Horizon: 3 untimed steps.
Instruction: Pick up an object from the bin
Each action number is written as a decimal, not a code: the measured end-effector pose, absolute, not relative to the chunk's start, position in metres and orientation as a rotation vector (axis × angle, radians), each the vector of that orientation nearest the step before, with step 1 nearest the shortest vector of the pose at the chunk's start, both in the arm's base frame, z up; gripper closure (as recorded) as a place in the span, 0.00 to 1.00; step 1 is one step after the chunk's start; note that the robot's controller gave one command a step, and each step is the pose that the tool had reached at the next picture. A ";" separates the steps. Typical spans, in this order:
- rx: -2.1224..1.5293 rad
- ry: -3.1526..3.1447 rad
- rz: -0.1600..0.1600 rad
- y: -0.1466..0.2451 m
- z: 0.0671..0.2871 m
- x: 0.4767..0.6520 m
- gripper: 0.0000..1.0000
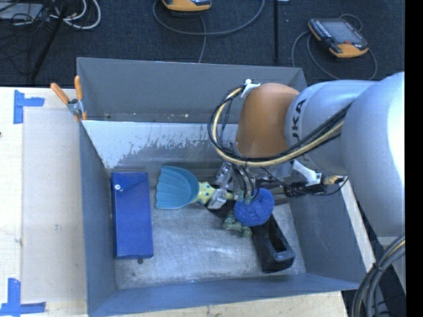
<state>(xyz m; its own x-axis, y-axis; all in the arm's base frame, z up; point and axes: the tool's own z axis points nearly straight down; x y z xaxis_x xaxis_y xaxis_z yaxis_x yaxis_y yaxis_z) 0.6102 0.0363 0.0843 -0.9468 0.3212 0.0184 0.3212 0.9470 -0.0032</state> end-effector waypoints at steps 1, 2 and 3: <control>-0.508 -3.080 0.001 0.036 0.088 0.608 1.00; -0.508 -3.087 0.000 0.037 0.107 0.608 1.00; -0.510 -3.095 -0.001 0.036 0.125 0.609 1.00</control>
Offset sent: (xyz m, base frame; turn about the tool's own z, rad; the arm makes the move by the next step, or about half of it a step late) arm 0.0000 0.0001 0.0471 0.0000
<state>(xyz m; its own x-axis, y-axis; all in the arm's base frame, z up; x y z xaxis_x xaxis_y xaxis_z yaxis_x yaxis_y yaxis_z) 0.6093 0.0364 0.1246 -0.9472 0.3207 0.0051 0.3207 0.9472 -0.0002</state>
